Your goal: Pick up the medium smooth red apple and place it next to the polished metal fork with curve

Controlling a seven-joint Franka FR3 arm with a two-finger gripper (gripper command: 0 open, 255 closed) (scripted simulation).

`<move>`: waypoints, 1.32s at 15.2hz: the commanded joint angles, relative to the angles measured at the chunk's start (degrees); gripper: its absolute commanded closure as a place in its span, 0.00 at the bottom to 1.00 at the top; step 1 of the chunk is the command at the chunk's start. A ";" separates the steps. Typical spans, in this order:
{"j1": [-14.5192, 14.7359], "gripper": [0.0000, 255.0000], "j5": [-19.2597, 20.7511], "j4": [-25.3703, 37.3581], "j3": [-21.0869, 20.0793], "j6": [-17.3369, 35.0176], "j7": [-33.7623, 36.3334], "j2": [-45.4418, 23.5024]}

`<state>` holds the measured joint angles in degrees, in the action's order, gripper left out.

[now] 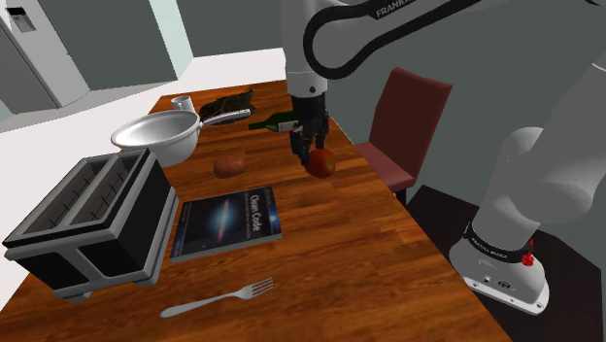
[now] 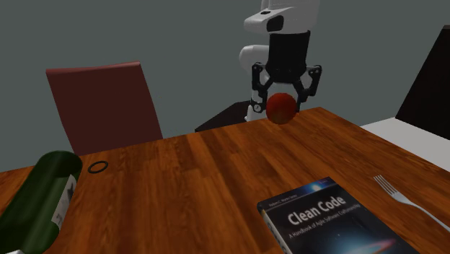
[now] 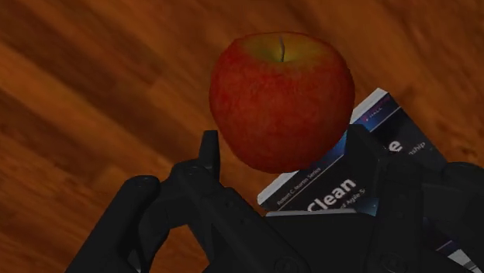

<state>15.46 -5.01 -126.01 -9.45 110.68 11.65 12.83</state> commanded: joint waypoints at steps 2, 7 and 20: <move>1.87 1.00 -0.97 -0.26 -2.56 -0.19 4.06 0.74; 4.94 1.00 -2.37 0.02 -7.02 0.12 10.93 0.72; 10.37 1.00 -2.73 2.61 -15.93 3.85 24.96 -4.53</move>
<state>25.78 -7.84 -123.09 -25.22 113.82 36.39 8.67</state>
